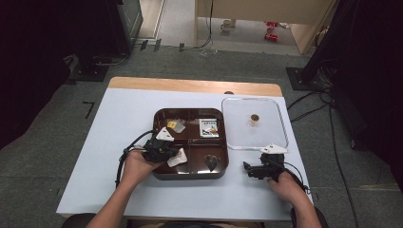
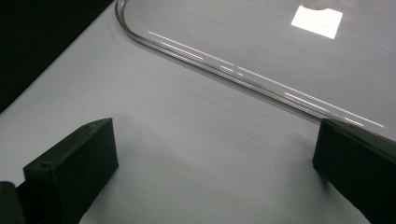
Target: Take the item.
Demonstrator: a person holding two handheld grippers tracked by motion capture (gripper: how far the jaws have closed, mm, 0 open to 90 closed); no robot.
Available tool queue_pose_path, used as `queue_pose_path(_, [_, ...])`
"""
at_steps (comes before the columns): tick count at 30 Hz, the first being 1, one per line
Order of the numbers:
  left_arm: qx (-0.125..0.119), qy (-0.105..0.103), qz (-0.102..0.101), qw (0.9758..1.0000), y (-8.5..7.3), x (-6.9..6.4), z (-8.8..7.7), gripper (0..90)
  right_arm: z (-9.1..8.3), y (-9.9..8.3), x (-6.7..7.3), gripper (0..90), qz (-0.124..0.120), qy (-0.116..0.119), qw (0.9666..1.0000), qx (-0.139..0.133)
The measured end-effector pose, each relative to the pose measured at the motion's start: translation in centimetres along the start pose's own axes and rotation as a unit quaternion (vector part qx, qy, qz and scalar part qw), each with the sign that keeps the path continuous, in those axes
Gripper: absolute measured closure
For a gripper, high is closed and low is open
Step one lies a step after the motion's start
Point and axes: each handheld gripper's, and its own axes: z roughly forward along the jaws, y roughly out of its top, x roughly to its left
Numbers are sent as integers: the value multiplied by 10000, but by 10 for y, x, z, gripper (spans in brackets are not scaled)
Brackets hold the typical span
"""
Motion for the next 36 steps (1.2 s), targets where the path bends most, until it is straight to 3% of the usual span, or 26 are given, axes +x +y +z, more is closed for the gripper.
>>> queue_pose_path(11, [-165,-150,-148,9996,3,6,-10,900,0,0,0,0,5,-2,10000,-3])
queue_pose_path(20, [-264,-254,-133,9992,7,9,-21,900,0,0,0,0,-8,-3,10000,-12])
queue_pose_path(36, [-501,-165,-278,9982,9,17,-54,900,0,0,0,0,-9,-3,10000,-11])
